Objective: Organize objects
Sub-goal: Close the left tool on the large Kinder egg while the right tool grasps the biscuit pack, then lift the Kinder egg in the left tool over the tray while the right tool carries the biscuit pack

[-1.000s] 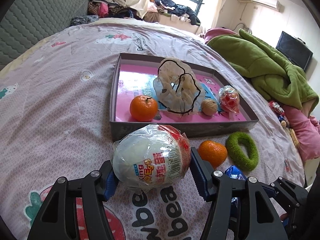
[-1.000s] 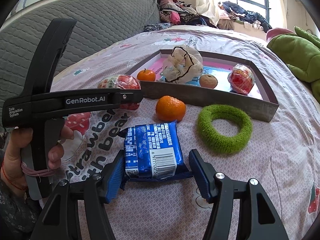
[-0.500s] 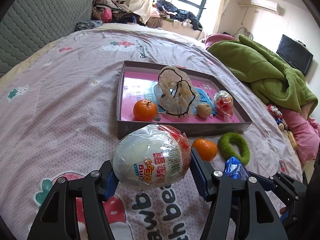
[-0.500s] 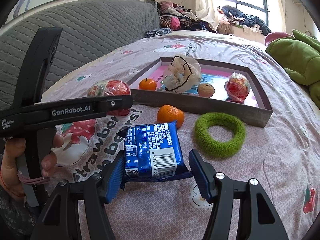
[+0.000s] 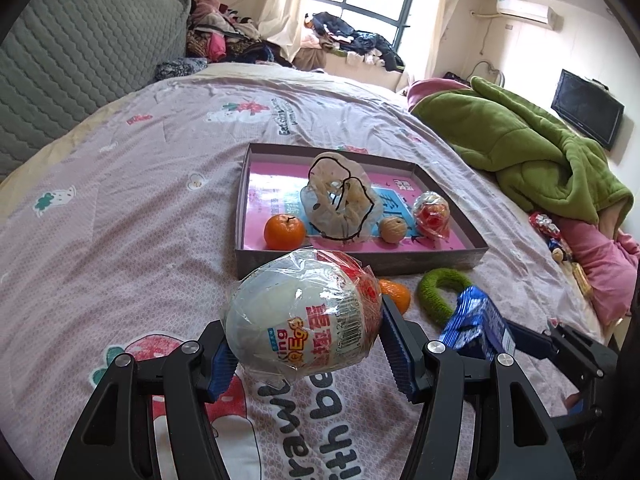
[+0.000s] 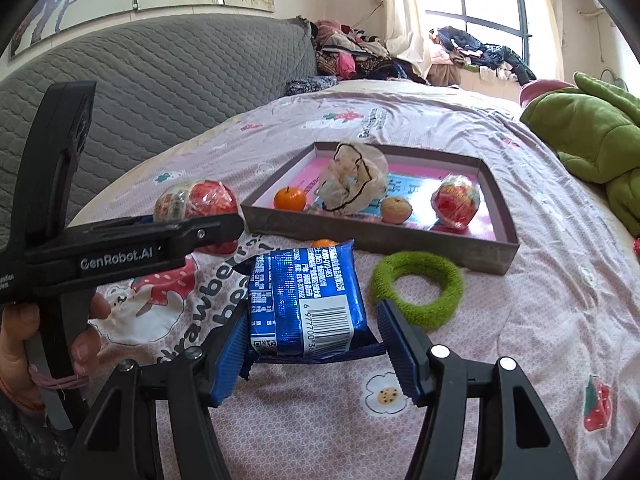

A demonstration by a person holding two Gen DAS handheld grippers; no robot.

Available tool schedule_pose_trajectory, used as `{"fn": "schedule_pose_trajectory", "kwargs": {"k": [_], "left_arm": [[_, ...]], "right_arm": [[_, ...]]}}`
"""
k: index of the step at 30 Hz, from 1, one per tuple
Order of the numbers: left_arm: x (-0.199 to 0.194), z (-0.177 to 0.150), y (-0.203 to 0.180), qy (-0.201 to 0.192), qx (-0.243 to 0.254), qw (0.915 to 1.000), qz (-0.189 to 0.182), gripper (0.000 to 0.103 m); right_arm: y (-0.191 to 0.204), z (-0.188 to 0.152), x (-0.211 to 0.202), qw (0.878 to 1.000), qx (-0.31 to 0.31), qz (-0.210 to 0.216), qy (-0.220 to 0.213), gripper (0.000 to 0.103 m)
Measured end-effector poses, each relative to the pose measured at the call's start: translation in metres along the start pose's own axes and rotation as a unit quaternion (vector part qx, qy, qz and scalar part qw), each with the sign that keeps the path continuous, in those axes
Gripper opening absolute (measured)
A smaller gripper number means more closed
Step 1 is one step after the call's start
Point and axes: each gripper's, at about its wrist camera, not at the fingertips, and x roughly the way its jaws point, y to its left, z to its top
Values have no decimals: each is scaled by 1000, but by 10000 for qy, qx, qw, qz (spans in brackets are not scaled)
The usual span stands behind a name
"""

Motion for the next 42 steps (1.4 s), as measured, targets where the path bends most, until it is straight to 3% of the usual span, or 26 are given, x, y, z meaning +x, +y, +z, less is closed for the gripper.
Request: {"fn": "schedule_pose_trajectory", "kwargs": {"k": [42], "left_arm": [[-48,22,-41,-577,239,9979,152,65]], "right_arm": [[-19,34,-46,9973,11,-147,-717,63]]}}
